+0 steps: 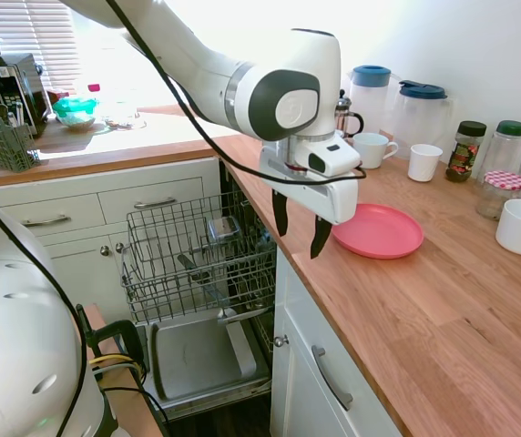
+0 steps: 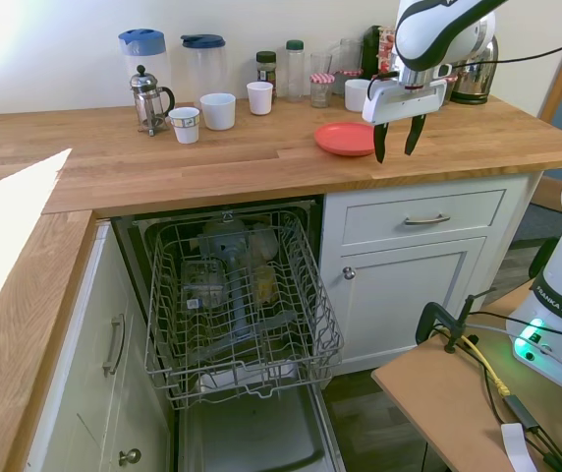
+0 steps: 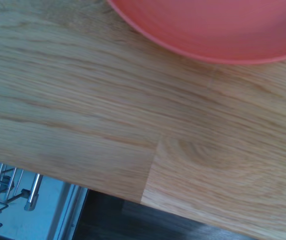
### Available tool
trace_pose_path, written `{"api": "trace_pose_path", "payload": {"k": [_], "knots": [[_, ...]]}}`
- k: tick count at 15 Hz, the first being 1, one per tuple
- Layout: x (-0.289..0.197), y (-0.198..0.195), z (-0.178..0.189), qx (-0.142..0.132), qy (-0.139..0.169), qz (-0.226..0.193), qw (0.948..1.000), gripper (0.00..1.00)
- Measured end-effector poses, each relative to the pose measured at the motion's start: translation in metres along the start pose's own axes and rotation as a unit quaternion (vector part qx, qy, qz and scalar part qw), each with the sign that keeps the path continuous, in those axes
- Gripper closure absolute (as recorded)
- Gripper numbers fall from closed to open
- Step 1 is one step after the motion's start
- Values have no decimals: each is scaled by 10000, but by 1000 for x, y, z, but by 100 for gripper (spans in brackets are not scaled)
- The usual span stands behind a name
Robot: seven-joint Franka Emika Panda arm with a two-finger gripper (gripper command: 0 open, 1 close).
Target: Put the plate in the dishwasher
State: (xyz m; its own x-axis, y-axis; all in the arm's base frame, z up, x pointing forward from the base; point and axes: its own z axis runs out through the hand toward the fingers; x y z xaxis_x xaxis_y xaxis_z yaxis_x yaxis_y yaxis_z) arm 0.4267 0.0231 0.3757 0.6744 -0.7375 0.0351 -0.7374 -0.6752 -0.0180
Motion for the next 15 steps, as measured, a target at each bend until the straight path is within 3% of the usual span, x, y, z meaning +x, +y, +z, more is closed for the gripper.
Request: {"api": "trace_pose_path", "payload": {"k": [4,9,15], "knots": [[13,5,-8,132,54,164,9998,0],[76,29,-39,733,39,651,9952,0],[131,14,10,1206,-240,1085,9865,0]]}}
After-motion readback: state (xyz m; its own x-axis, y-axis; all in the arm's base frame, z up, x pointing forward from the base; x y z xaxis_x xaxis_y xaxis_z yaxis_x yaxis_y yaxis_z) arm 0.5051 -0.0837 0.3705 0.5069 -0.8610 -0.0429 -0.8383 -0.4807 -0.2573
